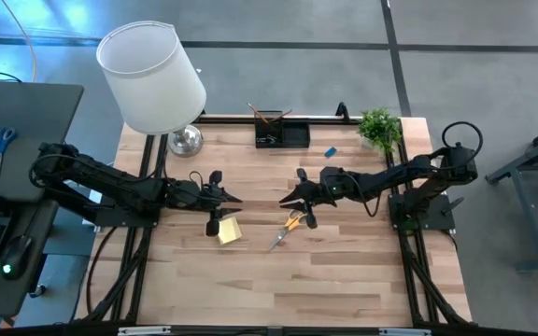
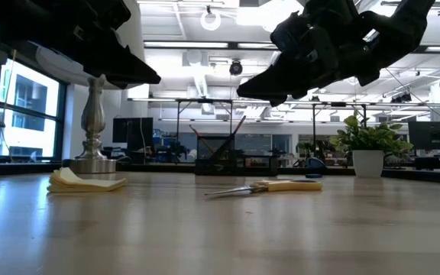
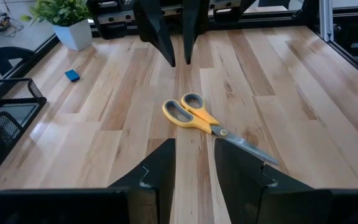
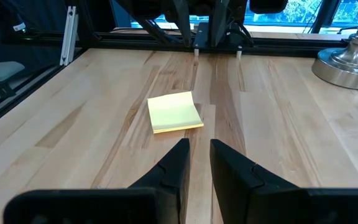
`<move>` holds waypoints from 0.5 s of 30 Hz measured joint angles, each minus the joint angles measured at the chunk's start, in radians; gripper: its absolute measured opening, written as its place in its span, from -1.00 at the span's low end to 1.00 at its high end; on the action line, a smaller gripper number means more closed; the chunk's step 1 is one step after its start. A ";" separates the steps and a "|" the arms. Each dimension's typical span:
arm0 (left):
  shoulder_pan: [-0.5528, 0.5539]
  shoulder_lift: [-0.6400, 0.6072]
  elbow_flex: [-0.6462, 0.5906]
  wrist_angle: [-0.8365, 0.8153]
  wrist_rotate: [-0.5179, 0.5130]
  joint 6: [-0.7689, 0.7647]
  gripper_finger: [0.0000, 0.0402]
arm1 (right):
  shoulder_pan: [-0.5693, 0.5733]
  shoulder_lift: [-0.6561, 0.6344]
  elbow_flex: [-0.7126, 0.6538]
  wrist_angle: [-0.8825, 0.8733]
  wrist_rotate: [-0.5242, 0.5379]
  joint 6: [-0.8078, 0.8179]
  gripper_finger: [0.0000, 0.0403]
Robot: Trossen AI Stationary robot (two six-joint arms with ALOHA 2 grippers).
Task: Pick and place office supplies into organizer
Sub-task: Put the scissors into the desk organizer
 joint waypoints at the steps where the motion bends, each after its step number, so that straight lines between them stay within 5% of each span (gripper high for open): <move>1: 0.000 0.000 0.000 0.000 0.000 0.000 -0.51 | 0.000 0.000 0.000 0.000 0.000 0.000 -0.71; 15: 0.000 0.000 0.000 -0.003 0.000 0.000 -0.51 | 0.000 0.000 0.000 0.000 -0.001 0.001 -0.71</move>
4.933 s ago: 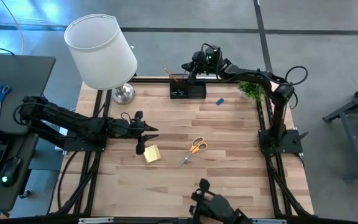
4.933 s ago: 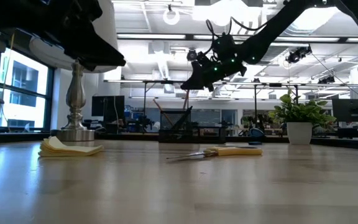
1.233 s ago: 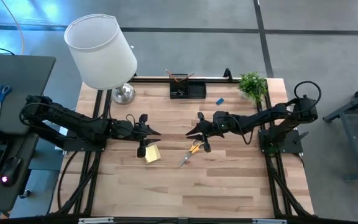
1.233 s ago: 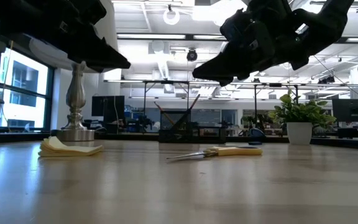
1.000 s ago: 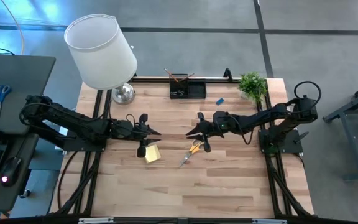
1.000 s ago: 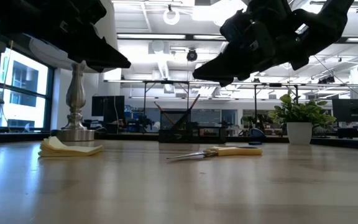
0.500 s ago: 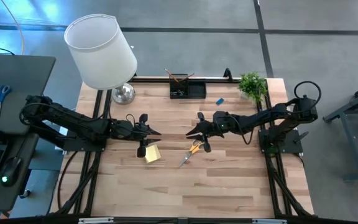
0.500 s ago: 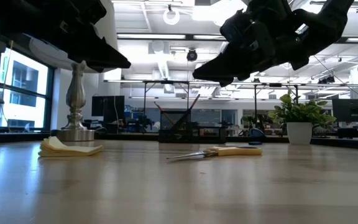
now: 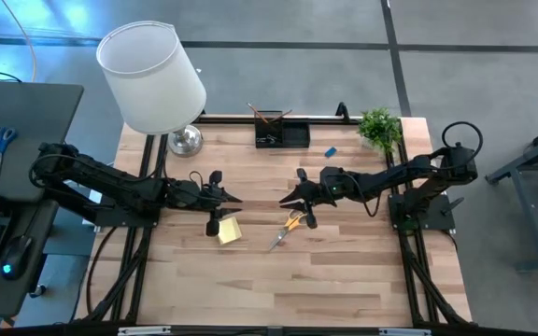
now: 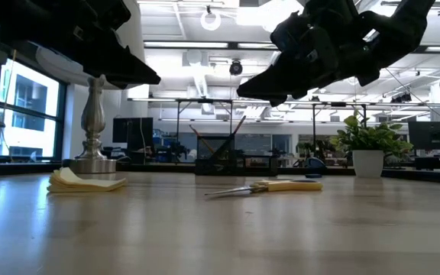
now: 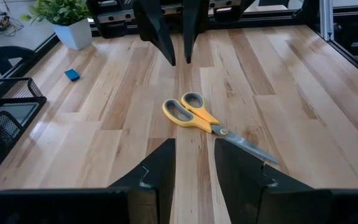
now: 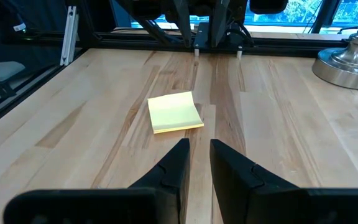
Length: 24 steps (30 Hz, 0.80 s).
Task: Pick and place office supplies into organizer
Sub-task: Put the scissors into the desk organizer
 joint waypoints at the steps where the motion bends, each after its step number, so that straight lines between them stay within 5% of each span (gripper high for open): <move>1: 0.000 0.000 0.000 0.000 0.000 0.000 -0.51 | 0.000 0.000 0.000 0.000 0.000 0.000 -0.72; 24: 0.000 0.000 0.000 0.000 0.000 0.000 -0.51 | 0.000 0.000 0.000 0.000 0.000 0.017 -0.69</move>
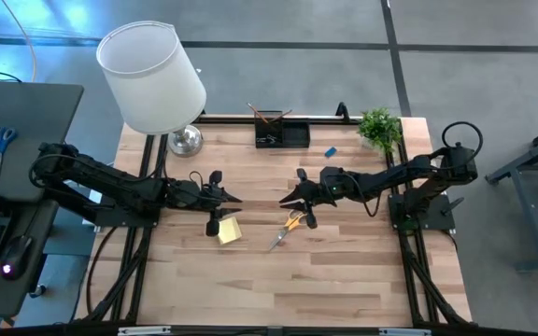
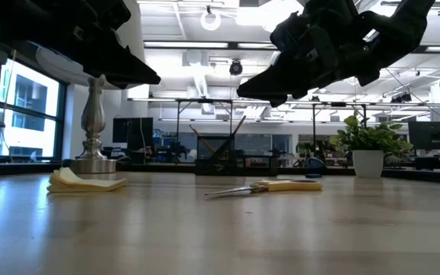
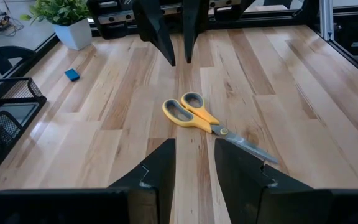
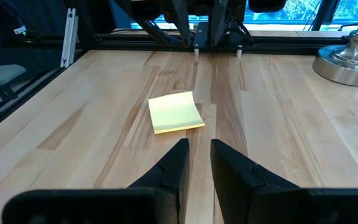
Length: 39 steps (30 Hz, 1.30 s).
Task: Pick and place office supplies into organizer
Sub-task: Put the scissors into the desk organizer
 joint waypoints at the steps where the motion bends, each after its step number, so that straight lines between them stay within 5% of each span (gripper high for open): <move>1: 0.000 0.000 0.000 0.000 0.000 0.000 -0.51 | 0.000 0.000 0.000 0.000 0.000 0.000 -0.69; 28: 0.000 0.000 0.000 0.000 0.000 0.000 -0.51 | 0.000 0.000 0.000 -0.005 -0.003 0.020 -0.69; 35: 0.000 0.000 0.000 0.000 0.000 0.000 -0.51 | 0.014 0.000 0.000 -0.175 -0.276 0.098 -0.69; 39: 0.000 0.000 0.000 0.000 0.000 0.000 -0.51 | 0.048 -0.001 0.000 -0.327 -0.237 0.090 -0.74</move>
